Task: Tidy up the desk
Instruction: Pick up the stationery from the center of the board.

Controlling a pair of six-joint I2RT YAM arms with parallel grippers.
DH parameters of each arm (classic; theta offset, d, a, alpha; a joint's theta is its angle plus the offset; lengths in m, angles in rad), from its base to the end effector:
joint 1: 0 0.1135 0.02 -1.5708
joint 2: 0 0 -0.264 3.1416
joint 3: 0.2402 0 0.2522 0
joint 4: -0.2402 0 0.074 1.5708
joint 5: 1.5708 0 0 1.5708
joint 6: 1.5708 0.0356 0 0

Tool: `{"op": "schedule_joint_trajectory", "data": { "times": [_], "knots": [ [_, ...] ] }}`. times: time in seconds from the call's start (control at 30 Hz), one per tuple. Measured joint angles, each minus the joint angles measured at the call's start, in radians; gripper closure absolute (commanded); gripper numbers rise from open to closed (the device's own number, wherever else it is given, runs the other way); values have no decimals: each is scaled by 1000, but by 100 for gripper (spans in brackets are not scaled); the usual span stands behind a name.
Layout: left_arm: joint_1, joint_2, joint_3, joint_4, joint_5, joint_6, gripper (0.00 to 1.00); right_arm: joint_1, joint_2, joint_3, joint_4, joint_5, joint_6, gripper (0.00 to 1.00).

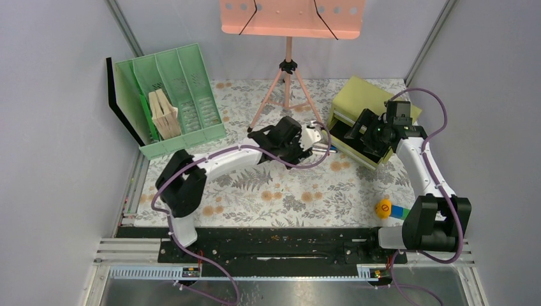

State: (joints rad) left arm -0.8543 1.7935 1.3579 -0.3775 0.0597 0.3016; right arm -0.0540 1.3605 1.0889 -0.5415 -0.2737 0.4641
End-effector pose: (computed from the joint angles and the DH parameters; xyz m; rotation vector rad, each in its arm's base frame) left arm 0.2617 -0.3038 0.2424 1.3394 2.0010 -0.3307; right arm 0.2915 -0.0061 0.2851 0.4884 2.3575 0.5190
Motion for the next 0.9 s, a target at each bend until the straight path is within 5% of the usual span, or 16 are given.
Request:
{"op": "schedule_joint_trajectory", "data": {
  "times": [0.47, 0.9],
  "knots": [
    [-1, 324, 327, -85, 91, 14, 44, -2, 0, 0, -8, 19, -22, 1],
    [6, 515, 550, -156, 43, -140, 45, -27, 13, 0, -32, 52, -26, 1]
  ]
}}
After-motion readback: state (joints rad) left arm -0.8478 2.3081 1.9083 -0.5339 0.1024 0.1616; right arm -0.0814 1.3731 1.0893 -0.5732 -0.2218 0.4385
